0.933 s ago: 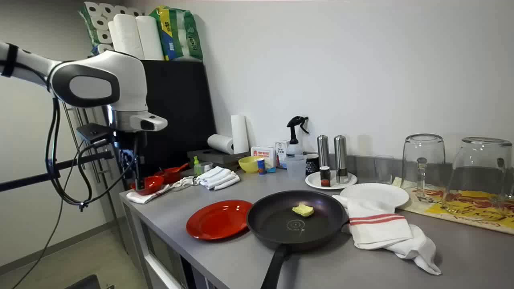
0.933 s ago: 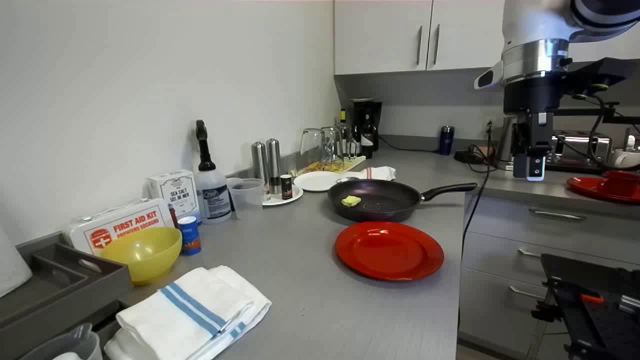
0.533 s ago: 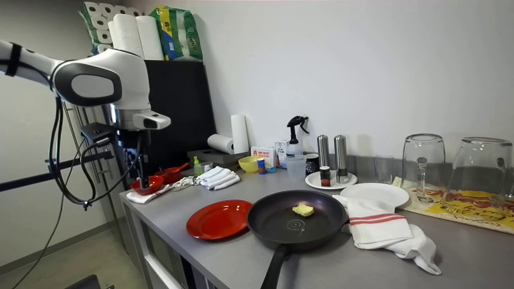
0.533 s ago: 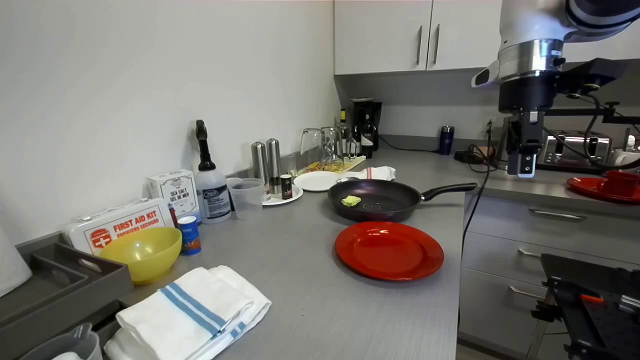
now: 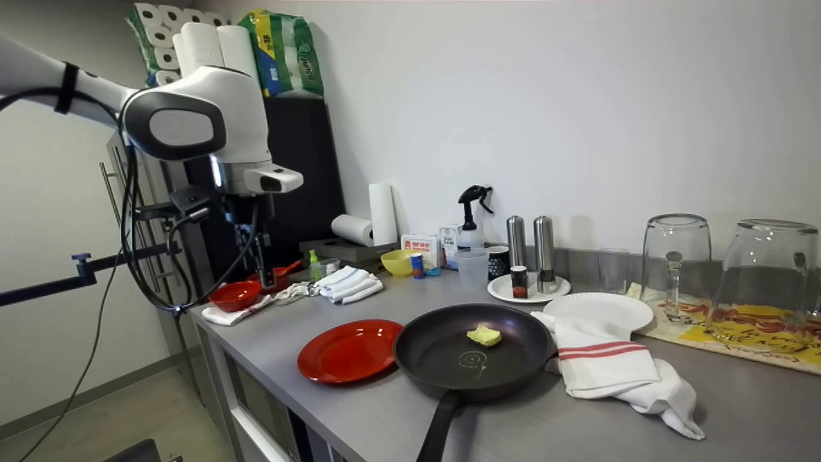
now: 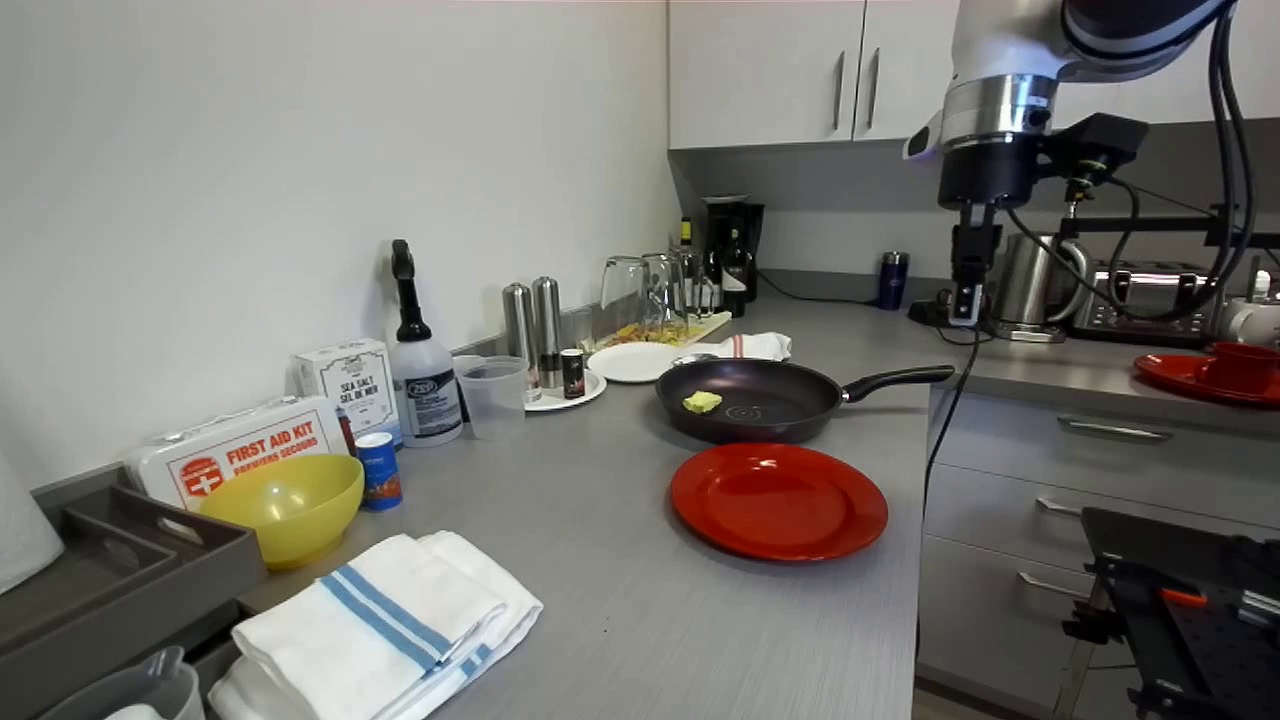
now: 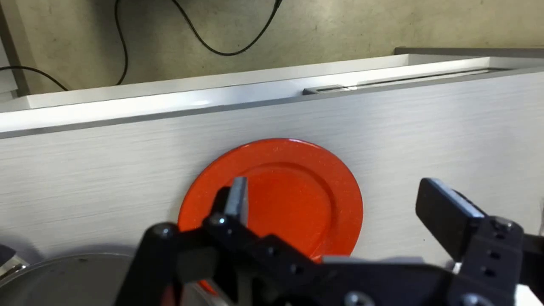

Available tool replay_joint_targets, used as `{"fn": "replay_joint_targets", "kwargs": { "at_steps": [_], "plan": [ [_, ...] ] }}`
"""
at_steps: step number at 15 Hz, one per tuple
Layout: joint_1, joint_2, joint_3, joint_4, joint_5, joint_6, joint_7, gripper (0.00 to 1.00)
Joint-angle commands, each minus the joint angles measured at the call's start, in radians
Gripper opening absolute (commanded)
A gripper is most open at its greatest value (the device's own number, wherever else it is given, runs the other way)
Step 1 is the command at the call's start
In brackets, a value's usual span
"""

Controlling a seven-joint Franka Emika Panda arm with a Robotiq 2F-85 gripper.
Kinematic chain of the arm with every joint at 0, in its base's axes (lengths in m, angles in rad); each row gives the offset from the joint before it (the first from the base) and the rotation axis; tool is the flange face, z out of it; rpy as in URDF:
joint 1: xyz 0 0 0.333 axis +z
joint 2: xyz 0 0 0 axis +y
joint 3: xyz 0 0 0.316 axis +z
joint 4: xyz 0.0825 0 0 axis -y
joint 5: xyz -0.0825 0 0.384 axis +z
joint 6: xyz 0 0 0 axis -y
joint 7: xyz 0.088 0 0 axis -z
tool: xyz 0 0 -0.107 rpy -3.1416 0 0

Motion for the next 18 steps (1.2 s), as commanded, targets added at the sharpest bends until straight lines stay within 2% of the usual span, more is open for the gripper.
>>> {"fn": "replay_joint_targets", "kwargs": {
  "at_steps": [1,7,10,15,18],
  "plan": [
    [-0.005,0.073,0.000,0.106,0.020,0.003,0.041,1.00],
    [-0.012,0.139,0.007,0.229,0.000,-0.005,0.068,1.00],
    [-0.054,0.163,0.038,0.245,-0.129,0.062,0.189,1.00],
    [-0.088,0.198,0.070,0.242,-0.330,0.086,0.329,1.00],
    [-0.087,0.222,0.076,0.231,-0.379,0.099,0.399,1.00]
  ]
}}
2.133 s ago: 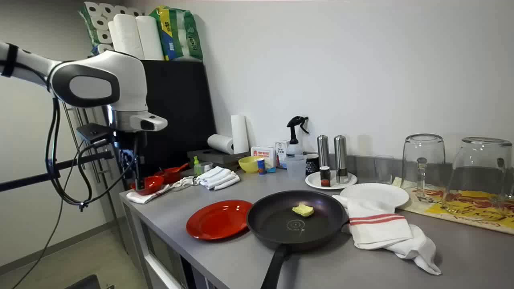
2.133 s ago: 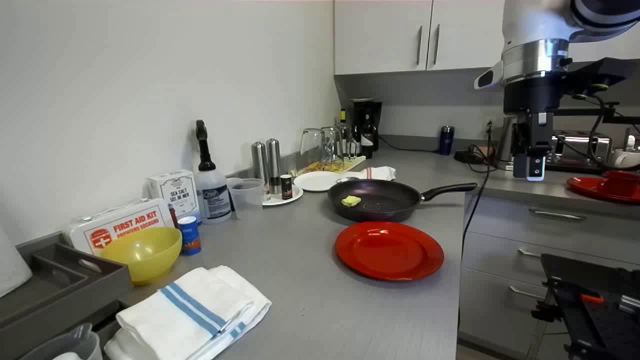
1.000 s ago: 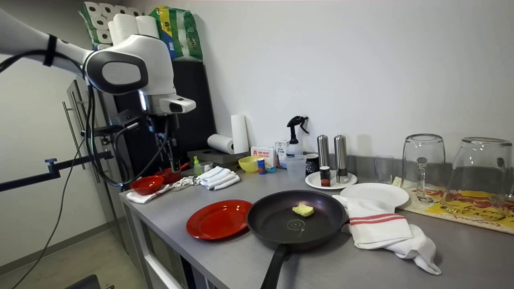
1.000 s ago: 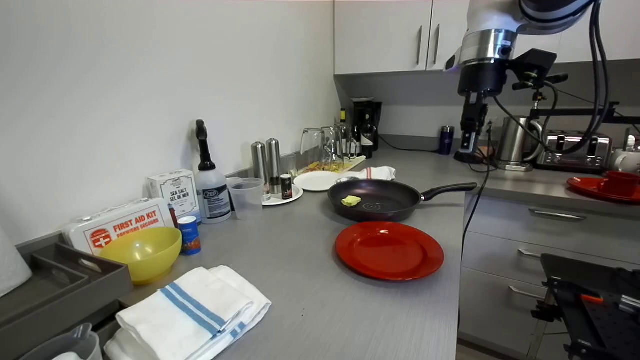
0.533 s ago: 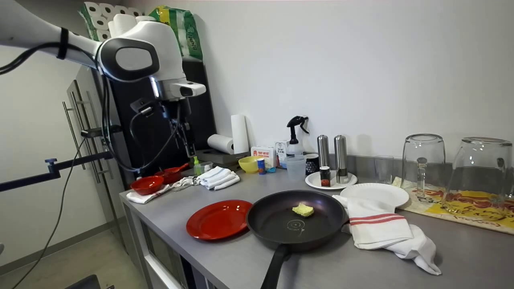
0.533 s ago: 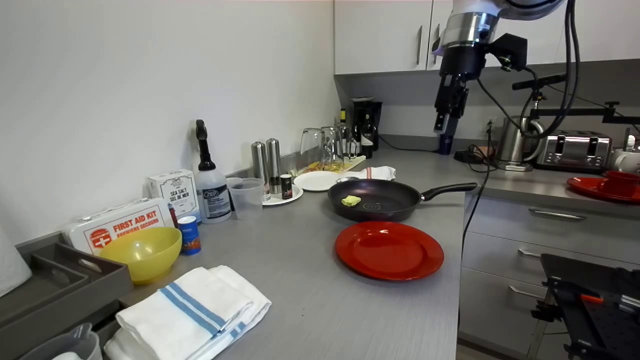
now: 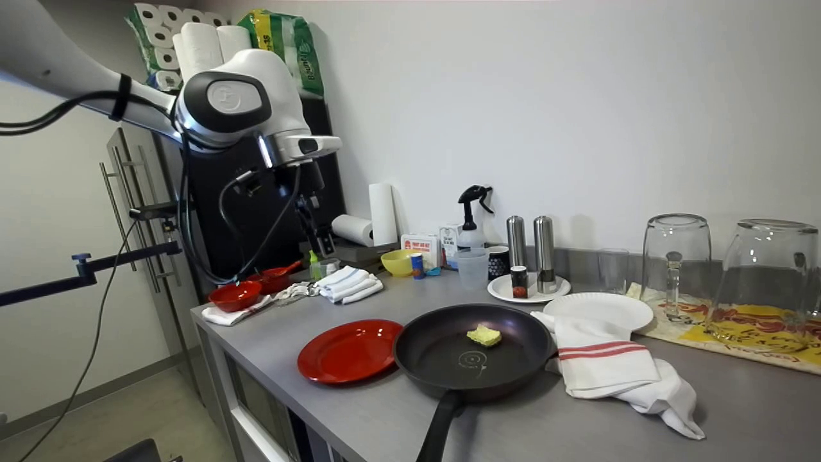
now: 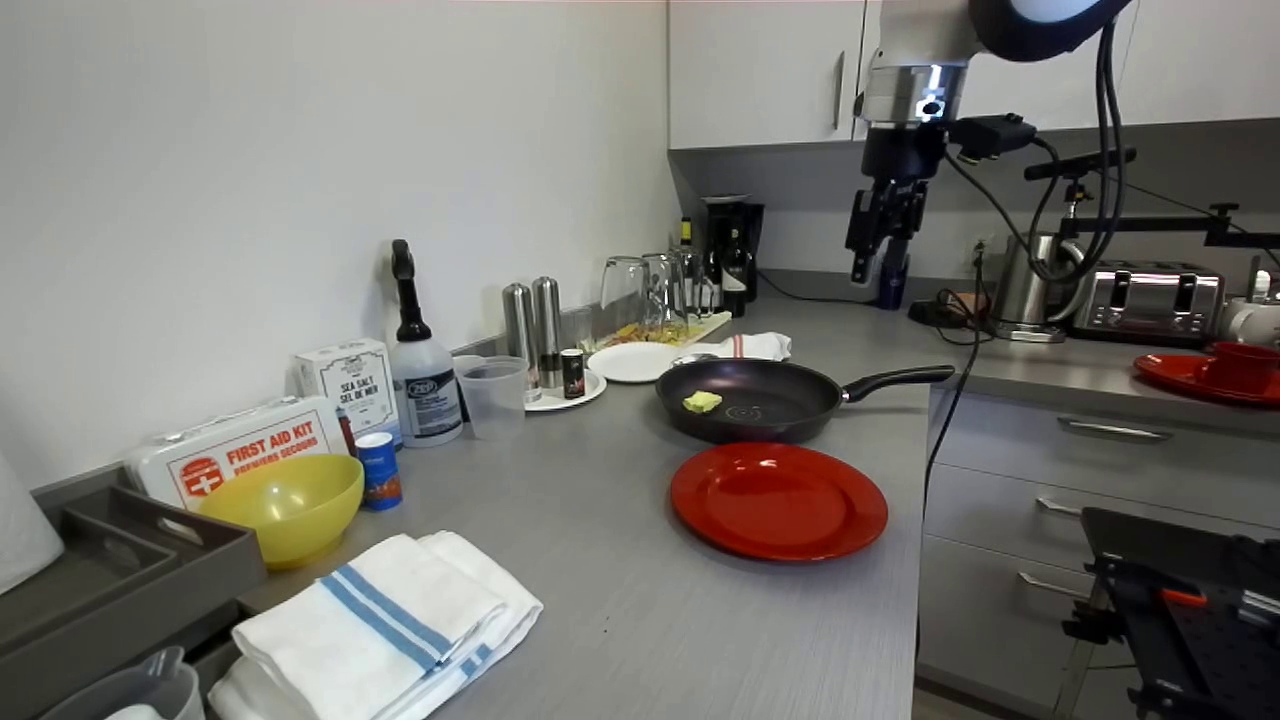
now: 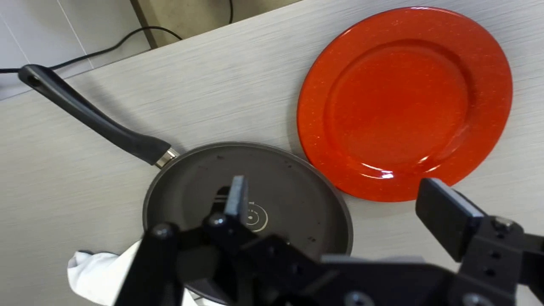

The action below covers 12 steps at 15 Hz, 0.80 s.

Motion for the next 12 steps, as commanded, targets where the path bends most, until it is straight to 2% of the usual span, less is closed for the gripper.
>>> {"fn": "replay_joint_targets", "kwargs": {
  "at_steps": [1,2,12],
  "plan": [
    [-0.006,0.036,0.013,0.006,-0.033,0.019,0.086,1.00],
    [0.004,0.034,0.005,0.003,0.009,0.010,0.074,1.00],
    [0.003,0.035,0.003,0.001,-0.008,0.003,0.060,1.00]
  ]
}}
